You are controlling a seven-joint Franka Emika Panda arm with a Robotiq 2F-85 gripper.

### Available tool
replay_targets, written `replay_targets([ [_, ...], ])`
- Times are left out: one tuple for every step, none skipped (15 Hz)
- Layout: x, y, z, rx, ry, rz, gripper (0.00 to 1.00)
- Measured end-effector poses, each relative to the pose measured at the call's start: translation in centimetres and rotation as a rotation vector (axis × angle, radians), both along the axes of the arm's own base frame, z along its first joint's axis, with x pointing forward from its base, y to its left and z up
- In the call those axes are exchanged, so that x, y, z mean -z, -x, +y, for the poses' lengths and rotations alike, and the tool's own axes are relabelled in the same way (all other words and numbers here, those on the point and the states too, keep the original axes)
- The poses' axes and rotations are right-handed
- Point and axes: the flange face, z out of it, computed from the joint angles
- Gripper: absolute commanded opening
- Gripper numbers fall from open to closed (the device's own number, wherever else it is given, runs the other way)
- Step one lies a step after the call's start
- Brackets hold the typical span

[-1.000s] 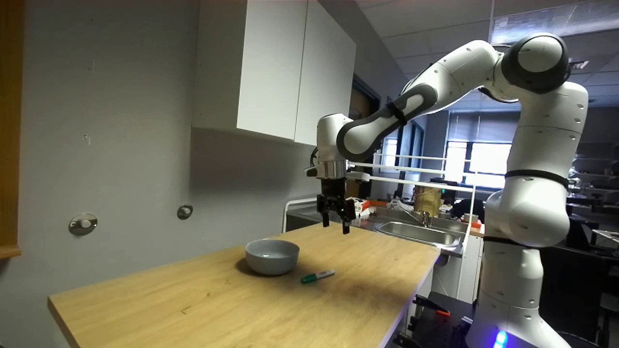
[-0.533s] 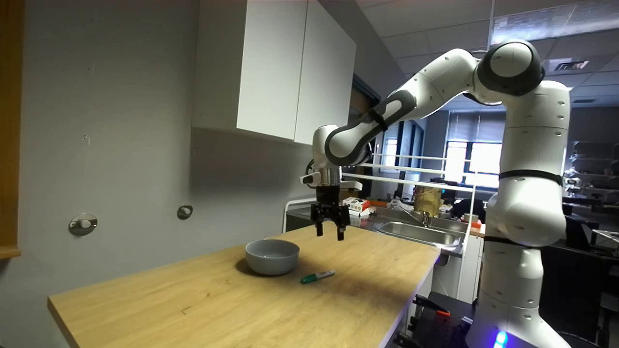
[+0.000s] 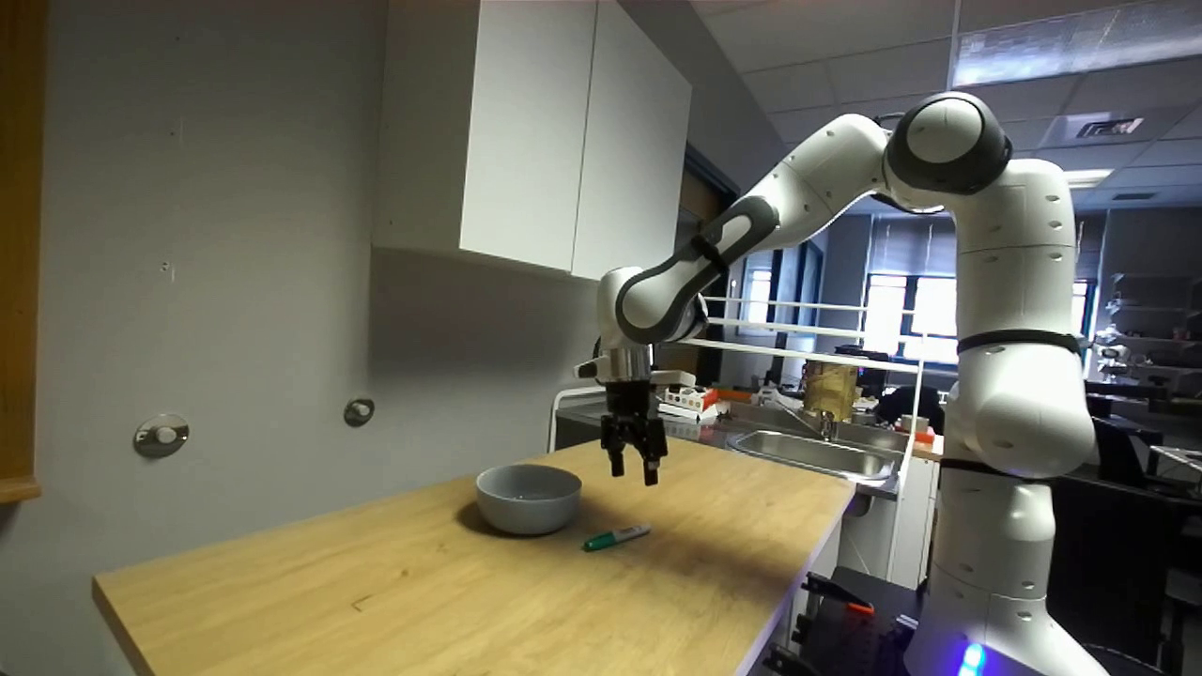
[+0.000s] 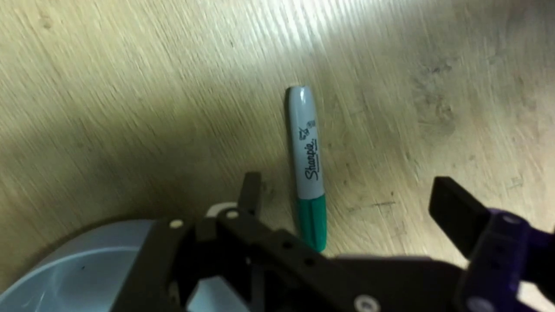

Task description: Put the marker in the bowl

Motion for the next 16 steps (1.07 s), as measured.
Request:
replay_targets([
  [0.4,-0.2,0.0,0.022,0.004,0.005,1.00],
  [0.9,-0.4,0.0,0.040,0.008,0.011,1.00],
  [1.4,-0.7,0.1,0.057,0.012,0.019,1.00],
  [2.0,-1.0,0.1,0.070,0.016,0.029,1.00],
  [2.7,-1.3,0.2,0.081,0.019,0.039,1.00],
  [3.4,-1.5,0.3,0.089,0.021,0.050,1.00],
  [4.1,-1.8,0.3,0.095,0.024,0.062,1.00],
  [4.9,-2.1,0.4,0.100,0.025,0.073,1.00],
  [5.6,-2.4,0.4,0.101,0.026,0.085,1.00],
  [6.3,-2.6,0.4,0.102,0.027,0.098,1.00],
  [6.9,-2.8,0.4,0.104,0.027,0.110,1.00],
  [7.6,-3.0,0.3,0.106,0.027,0.124,1.00],
  [8.1,-3.2,0.1,0.109,0.026,0.137,1.00],
  [8.6,-3.3,0.0,0.113,0.026,0.147,1.00],
  [8.9,-3.5,-0.2,0.116,0.025,0.154,1.00],
  [9.2,-3.7,-0.3,0.119,0.024,0.161,0.75],
])
